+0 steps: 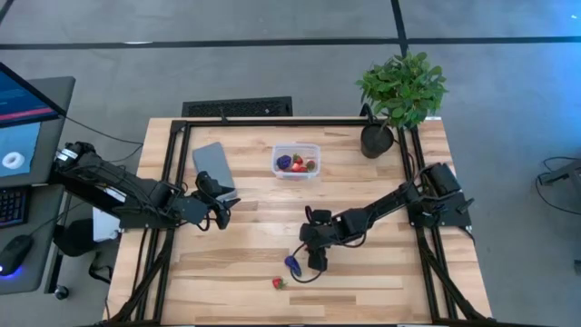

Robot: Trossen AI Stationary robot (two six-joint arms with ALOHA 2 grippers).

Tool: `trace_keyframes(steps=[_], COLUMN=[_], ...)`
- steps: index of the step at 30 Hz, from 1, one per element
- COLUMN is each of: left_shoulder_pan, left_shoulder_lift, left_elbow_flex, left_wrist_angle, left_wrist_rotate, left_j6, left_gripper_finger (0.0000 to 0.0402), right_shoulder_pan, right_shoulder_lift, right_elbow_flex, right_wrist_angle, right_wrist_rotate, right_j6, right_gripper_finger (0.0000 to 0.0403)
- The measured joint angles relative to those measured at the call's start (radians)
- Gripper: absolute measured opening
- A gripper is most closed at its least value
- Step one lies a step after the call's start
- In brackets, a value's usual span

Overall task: Pick and placing Produce into tupperware
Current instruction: Put the peach into the transparent bin

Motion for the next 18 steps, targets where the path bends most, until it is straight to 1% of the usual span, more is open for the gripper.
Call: trace_keyframes(steps=[3,6,13,18], left_shoulder_pan=[0.000,0.000,0.000,0.000], left_shoulder_lift=[0.000,0.000,0.000,0.000], left_elbow_flex=[0.000,0.000,0.000,0.000], left_wrist_angle=[0.000,0.000,-0.002,-0.002], left_wrist_rotate=[0.000,0.000,0.001,0.001], left_j6=[0.000,0.000,0.000,0.000], left_gripper_finger=[0.0180,0.0180,0.0180,0.0180], right_shoulder_pan=[0.000,0.000,-0.012,-0.030], right_shoulder_lift=[0.000,-0.008,-0.024,-0.052], right_elbow_flex=[0.000,-0.001,-0.002,-0.007], right_wrist_angle=[-0.001,0.000,0.002,-0.021], right_wrist_rotate=[0.000,-0.001,-0.016,-0.027], right_j6=[0.000,0.001,0.017,0.023], right_gripper_finger=[0.0147,0.0137,0.0144,0.0138])
